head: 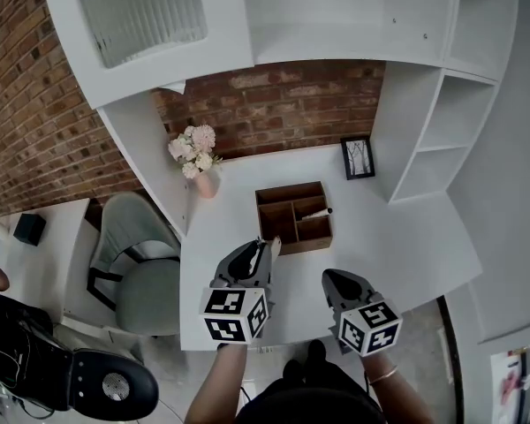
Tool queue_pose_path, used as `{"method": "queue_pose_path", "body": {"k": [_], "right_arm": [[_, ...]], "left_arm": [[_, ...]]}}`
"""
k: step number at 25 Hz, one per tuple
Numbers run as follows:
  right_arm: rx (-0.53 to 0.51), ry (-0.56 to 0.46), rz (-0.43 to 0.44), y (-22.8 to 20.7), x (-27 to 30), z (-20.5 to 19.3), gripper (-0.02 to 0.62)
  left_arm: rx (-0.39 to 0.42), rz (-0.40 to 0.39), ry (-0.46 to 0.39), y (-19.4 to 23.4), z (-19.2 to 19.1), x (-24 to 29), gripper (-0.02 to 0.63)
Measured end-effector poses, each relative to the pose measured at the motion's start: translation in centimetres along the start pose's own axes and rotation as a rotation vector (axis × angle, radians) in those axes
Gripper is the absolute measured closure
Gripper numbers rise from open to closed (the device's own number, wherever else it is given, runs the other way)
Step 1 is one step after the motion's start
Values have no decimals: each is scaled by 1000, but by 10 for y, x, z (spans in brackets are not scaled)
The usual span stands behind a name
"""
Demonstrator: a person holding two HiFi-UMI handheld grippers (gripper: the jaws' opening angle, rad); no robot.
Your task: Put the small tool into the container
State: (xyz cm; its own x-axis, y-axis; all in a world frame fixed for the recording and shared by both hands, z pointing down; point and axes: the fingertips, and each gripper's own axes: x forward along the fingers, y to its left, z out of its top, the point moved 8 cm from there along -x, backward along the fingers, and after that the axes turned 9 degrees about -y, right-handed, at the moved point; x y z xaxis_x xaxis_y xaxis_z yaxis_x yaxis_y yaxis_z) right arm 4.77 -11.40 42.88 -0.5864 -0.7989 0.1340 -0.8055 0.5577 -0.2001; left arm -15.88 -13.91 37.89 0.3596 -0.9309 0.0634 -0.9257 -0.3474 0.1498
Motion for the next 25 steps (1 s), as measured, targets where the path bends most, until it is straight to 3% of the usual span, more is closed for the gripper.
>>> {"method": "queue_pose_path", "body": {"k": [16, 25], "right_arm": [[18, 46, 56, -46, 55, 2, 591], [28, 60, 60, -65, 69, 1, 591]], "left_arm": [[31, 33, -33, 19, 26, 90, 532], [28, 64, -10, 30, 14, 124, 532]]}}
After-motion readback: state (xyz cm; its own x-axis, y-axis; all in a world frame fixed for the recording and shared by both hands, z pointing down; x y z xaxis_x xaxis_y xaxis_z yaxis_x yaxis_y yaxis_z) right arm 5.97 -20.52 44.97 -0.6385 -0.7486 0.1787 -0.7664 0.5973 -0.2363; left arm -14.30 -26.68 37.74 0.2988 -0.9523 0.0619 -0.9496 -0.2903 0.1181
